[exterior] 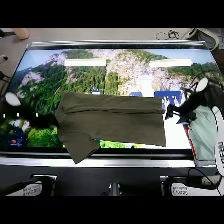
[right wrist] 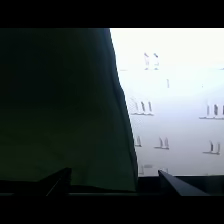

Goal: Fold the shirts.

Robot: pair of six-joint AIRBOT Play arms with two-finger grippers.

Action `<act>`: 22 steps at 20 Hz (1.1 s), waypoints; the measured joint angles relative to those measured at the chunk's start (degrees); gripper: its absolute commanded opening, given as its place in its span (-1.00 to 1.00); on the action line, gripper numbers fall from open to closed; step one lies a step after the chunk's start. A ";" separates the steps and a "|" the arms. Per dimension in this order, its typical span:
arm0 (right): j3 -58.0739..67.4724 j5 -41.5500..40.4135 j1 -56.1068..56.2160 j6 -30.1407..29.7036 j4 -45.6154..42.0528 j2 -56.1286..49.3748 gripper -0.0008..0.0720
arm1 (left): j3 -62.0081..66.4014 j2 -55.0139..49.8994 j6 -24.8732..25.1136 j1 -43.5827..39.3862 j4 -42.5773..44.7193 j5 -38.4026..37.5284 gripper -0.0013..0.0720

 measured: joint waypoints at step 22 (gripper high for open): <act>-25.94 -13.90 -0.83 -3.10 9.64 4.87 -0.89 | -22.23 7.37 1.99 -7.34 -8.66 19.34 -0.89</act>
